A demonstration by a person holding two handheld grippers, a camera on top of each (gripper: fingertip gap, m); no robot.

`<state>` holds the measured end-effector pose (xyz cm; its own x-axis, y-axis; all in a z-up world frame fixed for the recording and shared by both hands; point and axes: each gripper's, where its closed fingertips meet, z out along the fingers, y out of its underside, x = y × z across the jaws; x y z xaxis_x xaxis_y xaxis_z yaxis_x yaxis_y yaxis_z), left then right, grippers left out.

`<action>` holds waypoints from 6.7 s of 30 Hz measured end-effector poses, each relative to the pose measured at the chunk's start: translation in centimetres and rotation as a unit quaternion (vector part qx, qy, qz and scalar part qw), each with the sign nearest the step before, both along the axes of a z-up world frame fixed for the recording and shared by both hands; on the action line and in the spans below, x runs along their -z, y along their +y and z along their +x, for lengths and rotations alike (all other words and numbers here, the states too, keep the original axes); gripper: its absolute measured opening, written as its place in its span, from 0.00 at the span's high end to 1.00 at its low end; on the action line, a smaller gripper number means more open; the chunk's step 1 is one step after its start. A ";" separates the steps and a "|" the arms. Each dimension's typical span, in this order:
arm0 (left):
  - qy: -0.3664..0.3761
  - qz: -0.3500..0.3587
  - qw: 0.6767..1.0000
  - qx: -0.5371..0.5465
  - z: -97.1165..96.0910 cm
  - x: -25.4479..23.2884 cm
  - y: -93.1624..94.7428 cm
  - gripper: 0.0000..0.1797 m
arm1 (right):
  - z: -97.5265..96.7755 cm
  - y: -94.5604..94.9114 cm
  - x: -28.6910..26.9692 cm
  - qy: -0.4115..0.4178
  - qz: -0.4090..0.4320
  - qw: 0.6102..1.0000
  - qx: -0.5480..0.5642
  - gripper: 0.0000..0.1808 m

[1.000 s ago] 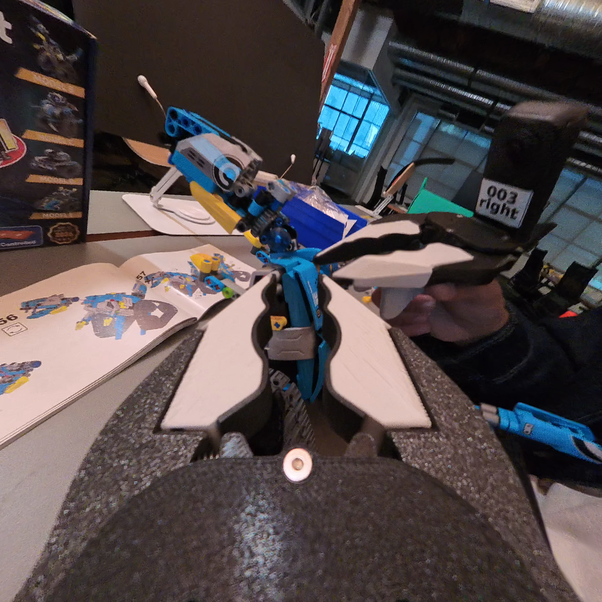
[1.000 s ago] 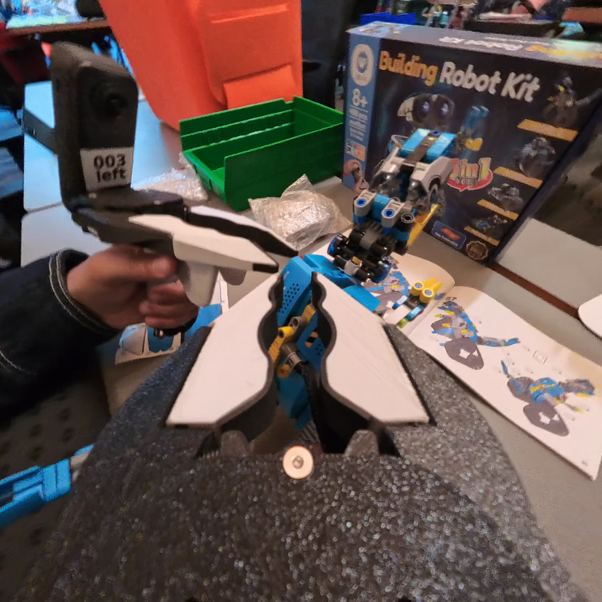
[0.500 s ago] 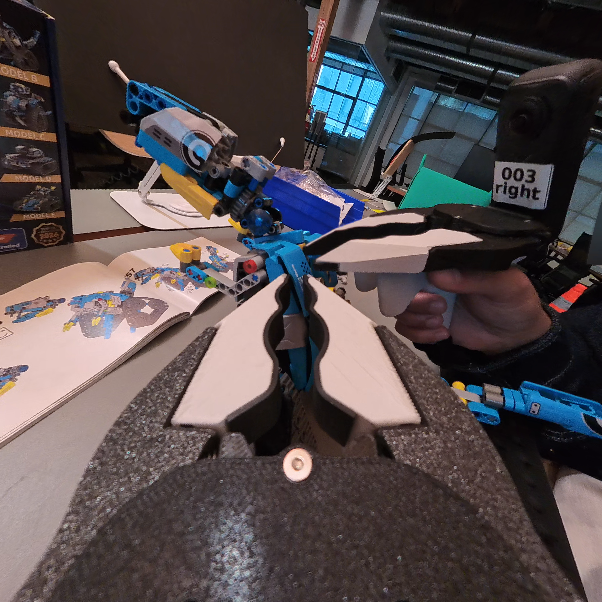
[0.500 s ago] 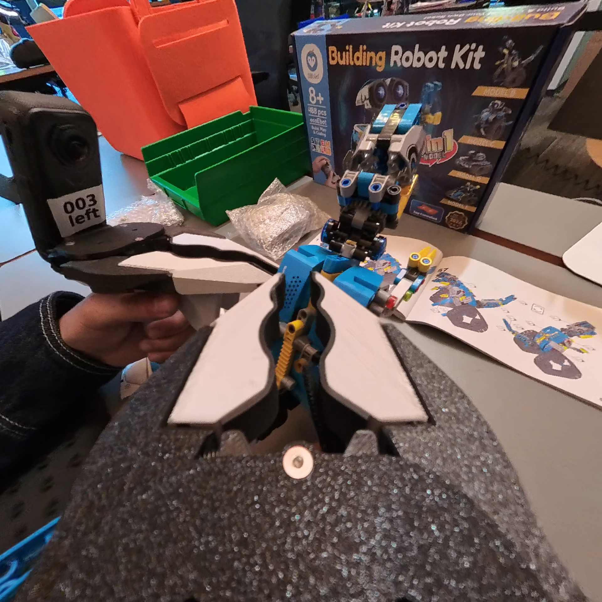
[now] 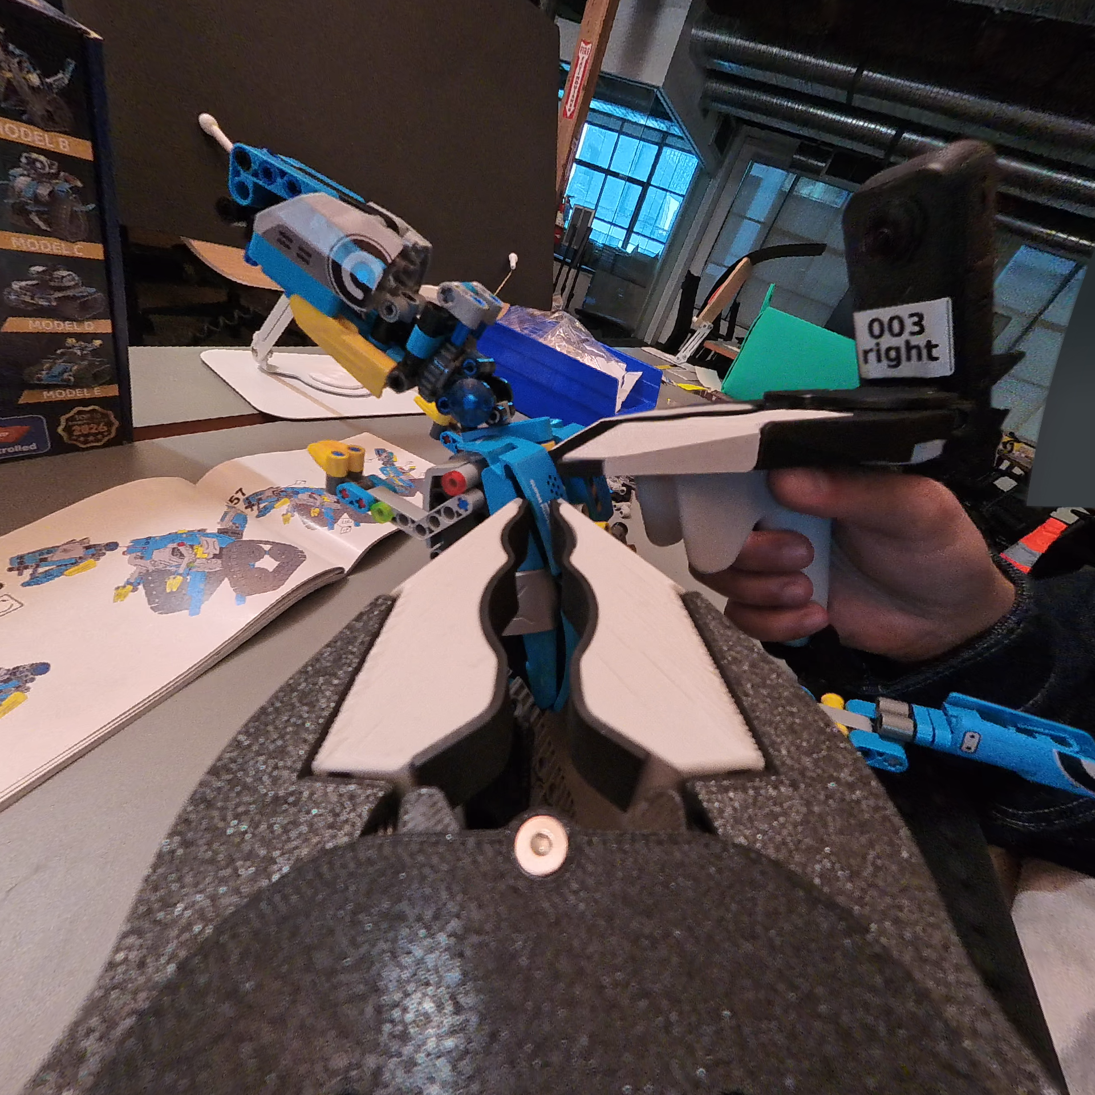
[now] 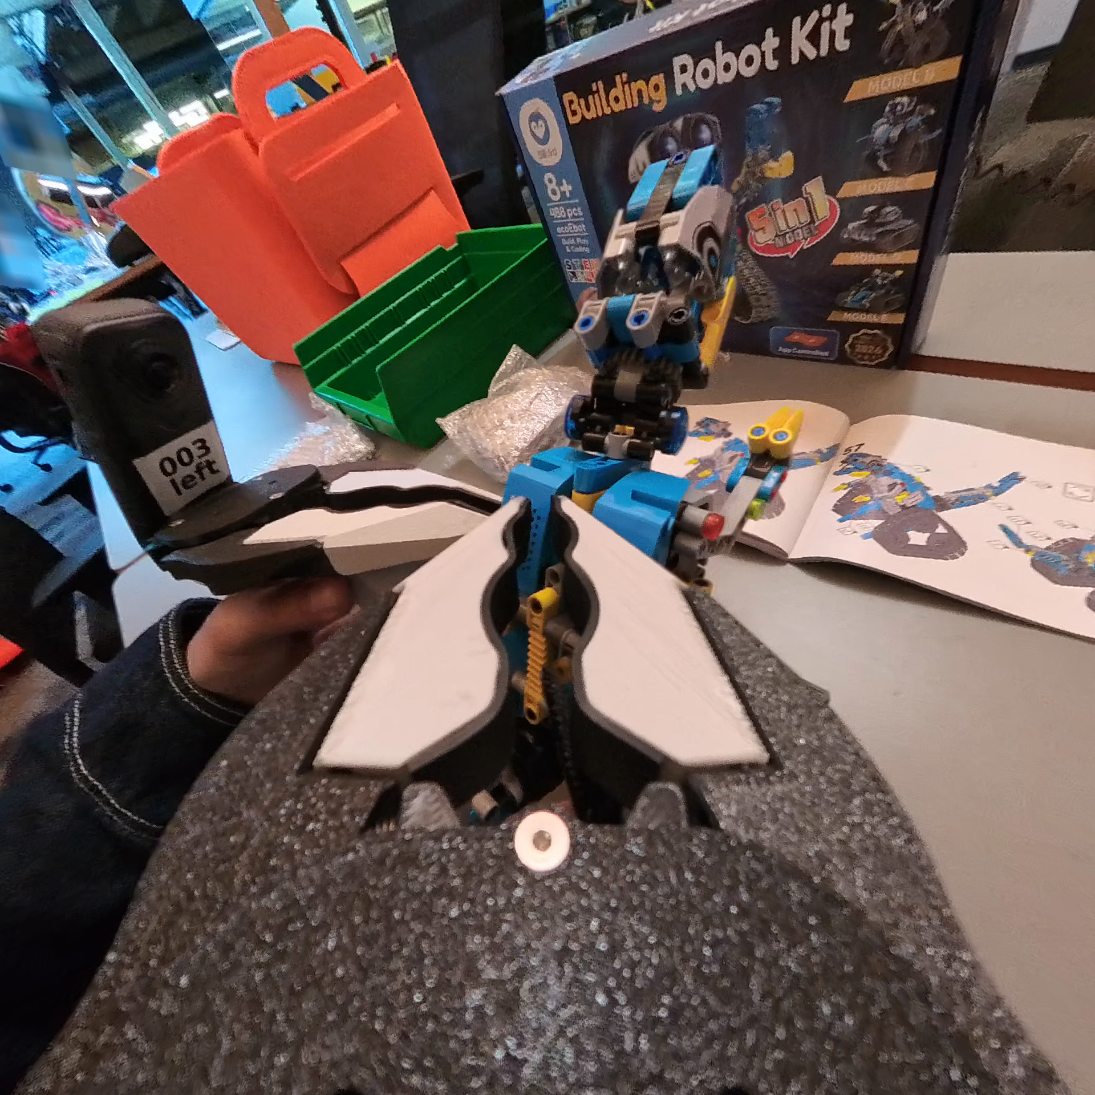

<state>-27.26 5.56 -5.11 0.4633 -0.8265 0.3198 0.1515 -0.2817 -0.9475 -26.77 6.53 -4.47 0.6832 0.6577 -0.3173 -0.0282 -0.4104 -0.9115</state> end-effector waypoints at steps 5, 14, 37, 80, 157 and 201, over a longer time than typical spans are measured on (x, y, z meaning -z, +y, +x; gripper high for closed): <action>0.001 0.001 1.000 -0.001 0.0 0.0 0.0 0.98 | 0.0 0.0 0.0 0.011 -0.001 1.000 -0.004 0.97; 0.002 0.003 1.000 -0.003 -0.1 0.0 0.1 0.98 | 0.0 0.2 -0.3 0.130 -0.084 0.987 -0.043 1.00; -0.034 -0.026 0.999 0.019 0.9 -0.1 -2.4 0.99 | 0.5 -1.6 -0.3 -0.060 0.051 0.996 -0.045 0.96; -0.020 -0.008 1.000 0.016 0.8 0.0 -2.6 0.99 | 0.7 -1.8 0.2 -0.329 -0.027 0.934 -0.135 0.98; -0.019 -0.005 1.000 0.023 1.0 -0.1 -3.0 0.99 | 1.0 -2.3 0.1 -0.408 0.008 0.899 -0.159 0.96; -0.019 -0.004 1.000 0.024 1.1 -0.1 -3.0 0.99 | 0.7 -2.6 -0.7 -0.285 0.061 0.948 -0.127 0.97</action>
